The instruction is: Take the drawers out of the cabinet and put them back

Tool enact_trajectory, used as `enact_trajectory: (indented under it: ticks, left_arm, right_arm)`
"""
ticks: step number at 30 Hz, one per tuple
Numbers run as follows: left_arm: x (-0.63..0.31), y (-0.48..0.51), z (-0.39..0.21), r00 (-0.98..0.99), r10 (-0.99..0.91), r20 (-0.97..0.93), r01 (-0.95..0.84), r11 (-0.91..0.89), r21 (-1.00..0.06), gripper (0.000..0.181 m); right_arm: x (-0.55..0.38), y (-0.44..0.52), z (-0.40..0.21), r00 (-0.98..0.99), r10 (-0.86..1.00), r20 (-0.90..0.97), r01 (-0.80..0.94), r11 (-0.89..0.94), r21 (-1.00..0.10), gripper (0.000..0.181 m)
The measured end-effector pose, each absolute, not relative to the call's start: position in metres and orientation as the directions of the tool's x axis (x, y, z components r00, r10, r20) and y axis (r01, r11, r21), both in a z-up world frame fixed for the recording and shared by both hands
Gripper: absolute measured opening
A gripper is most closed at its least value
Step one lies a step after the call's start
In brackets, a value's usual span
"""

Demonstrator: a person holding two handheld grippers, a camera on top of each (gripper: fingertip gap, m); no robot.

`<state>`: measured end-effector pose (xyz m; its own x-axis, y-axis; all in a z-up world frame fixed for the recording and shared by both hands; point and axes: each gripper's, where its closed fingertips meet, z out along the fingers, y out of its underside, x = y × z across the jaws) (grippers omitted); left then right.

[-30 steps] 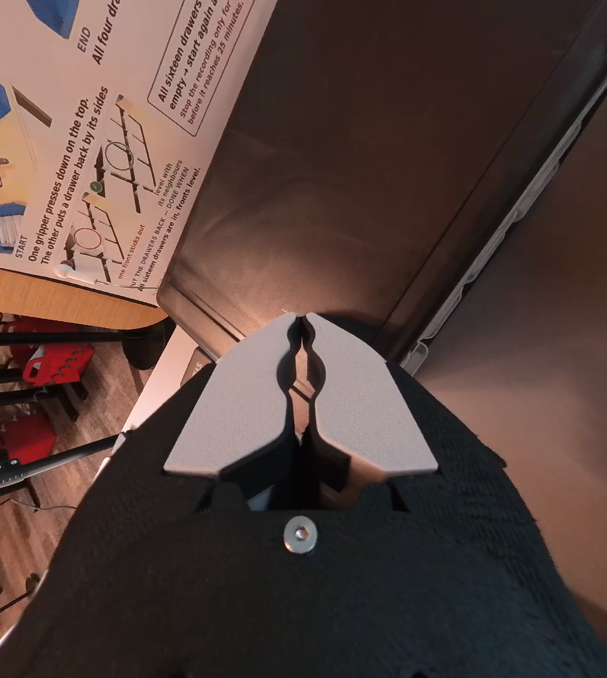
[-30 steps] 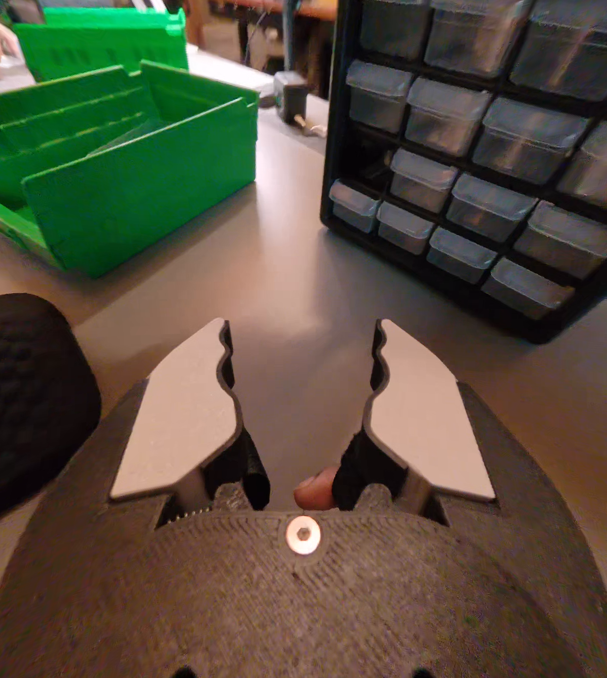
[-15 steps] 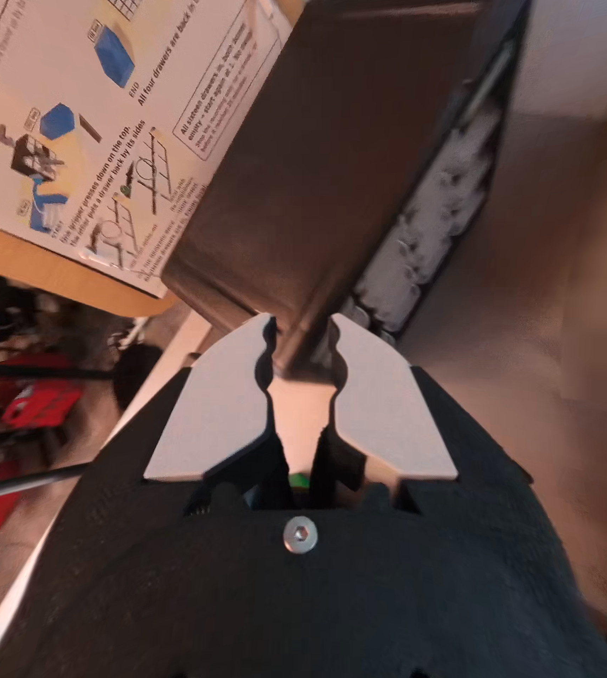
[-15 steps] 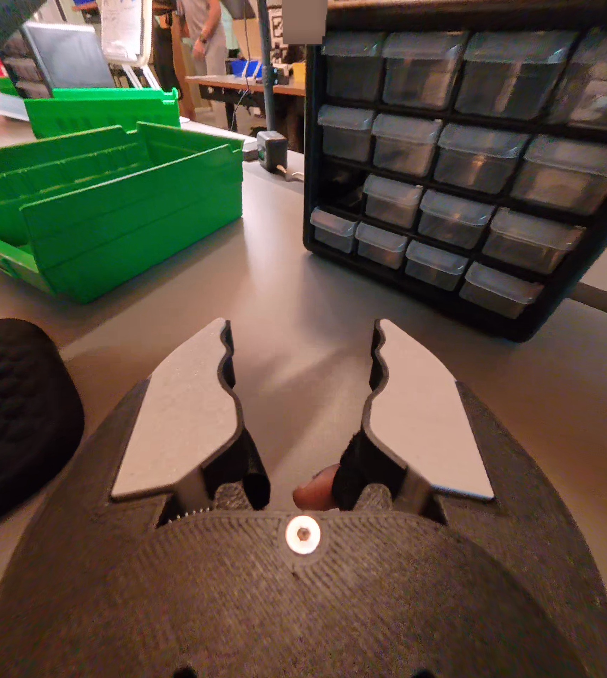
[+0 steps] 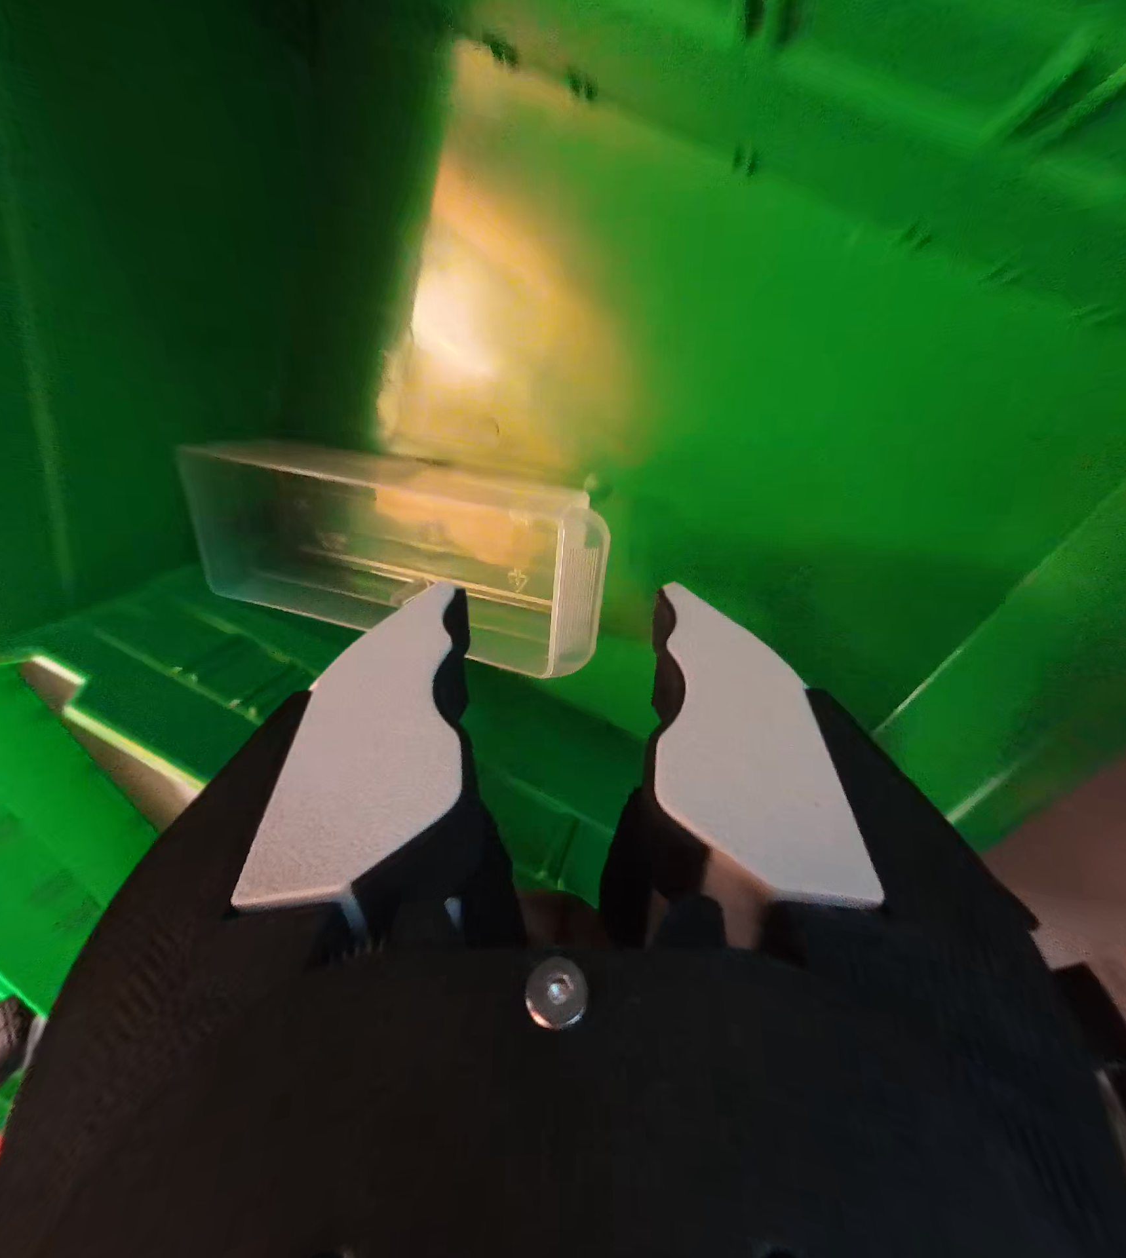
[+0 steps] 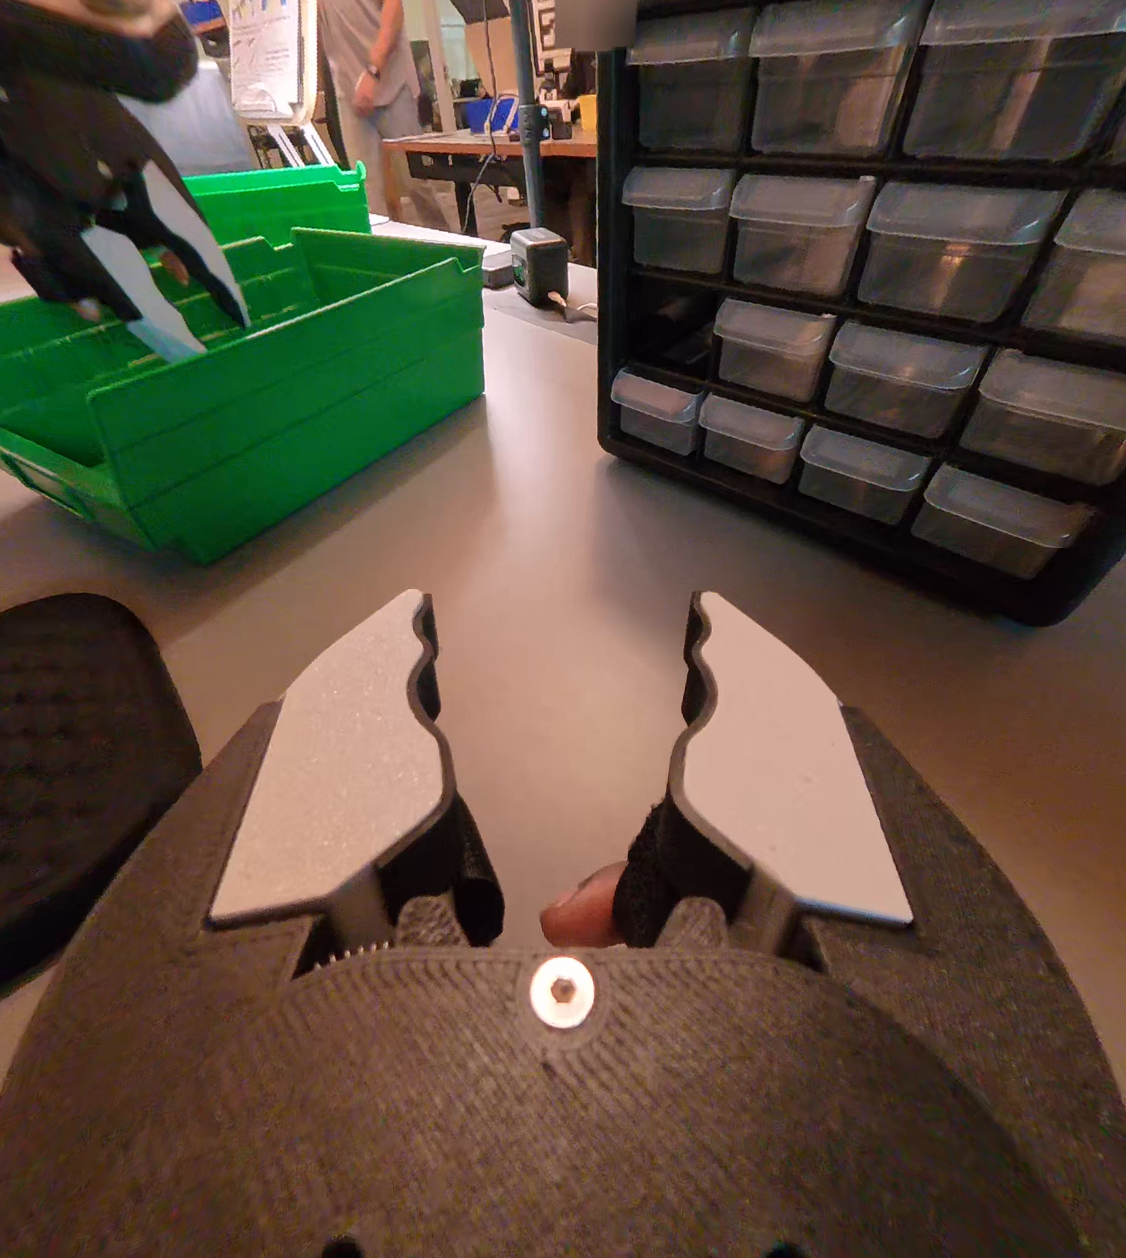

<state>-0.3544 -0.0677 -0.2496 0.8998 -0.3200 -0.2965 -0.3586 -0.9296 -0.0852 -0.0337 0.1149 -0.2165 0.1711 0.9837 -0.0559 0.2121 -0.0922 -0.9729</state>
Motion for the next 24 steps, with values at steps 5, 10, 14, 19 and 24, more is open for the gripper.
enact_trajectory:
  ticks: [5, 10, 14, 19, 24]
  left_arm:
    - [-0.366, -0.083, -0.277, 0.870, -0.388, -0.303, -0.406, -0.914, 0.002, 0.030]
    - [-0.364, -0.076, -0.260, 0.837, -0.383, -0.389, -0.438, -0.897, -0.059, 0.018]
    - [-0.354, -0.053, -0.204, 0.752, -0.309, -0.582, -0.493, -0.850, -0.185, 0.017]
    - [-0.303, -0.020, -0.147, 0.593, -0.263, -0.761, -0.645, -0.720, -0.254, 0.016]
    - [-0.219, 0.009, -0.149, 0.467, -0.354, -0.810, -0.792, -0.574, -0.206, 0.017]
  right_arm:
    - [-0.034, 0.115, -0.218, 0.174, 0.984, -0.040, 0.223, -0.079, -0.972, 0.069]
    - [-0.034, 0.114, -0.219, 0.165, 0.985, -0.040, 0.226, -0.078, -0.971, 0.067]
    - [-0.035, 0.111, -0.219, 0.158, 0.987, 0.011, 0.242, -0.028, -0.970, 0.068]
    - [-0.034, 0.107, -0.210, 0.156, 0.983, 0.100, 0.215, 0.065, -0.974, 0.066]
    - [-0.032, 0.100, -0.193, 0.167, 0.949, 0.268, 0.173, 0.239, -0.955, 0.059]
